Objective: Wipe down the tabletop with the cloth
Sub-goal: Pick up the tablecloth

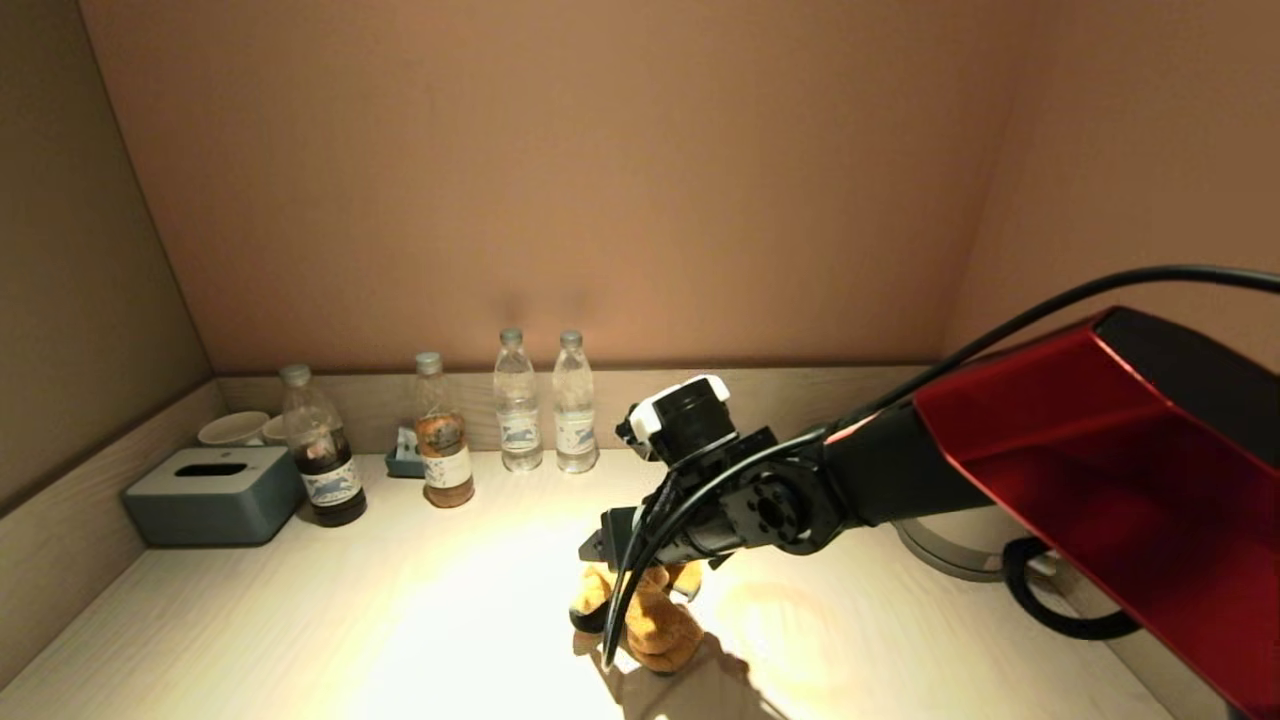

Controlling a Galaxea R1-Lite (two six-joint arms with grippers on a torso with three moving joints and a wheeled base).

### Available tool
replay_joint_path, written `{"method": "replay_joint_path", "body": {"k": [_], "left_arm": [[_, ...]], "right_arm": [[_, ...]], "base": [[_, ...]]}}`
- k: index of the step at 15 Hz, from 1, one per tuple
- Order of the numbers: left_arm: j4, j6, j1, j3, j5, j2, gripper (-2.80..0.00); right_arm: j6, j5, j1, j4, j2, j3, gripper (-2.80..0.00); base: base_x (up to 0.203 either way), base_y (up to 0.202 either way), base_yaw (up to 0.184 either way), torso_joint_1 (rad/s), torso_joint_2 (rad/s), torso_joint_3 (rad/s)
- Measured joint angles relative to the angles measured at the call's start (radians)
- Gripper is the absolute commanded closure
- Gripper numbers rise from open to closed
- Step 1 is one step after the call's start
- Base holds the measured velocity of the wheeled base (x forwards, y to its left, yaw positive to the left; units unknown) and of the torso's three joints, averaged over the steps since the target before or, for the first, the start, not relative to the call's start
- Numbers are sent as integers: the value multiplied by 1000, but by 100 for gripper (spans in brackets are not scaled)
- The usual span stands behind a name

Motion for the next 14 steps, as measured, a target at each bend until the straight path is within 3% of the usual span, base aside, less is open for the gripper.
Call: {"method": "replay_joint_path", "body": {"k": [6,14], "left_arm": [[0,0,0,0,0,0,0],[0,0,0,0,0,0,0]], "right_arm": [[-4,-25,9,45,42,-44,-280],[-18,-128,6,75,87,-66,-280]], "base": [[0,0,0,0,0,0],[0,0,0,0,0,0]]}}
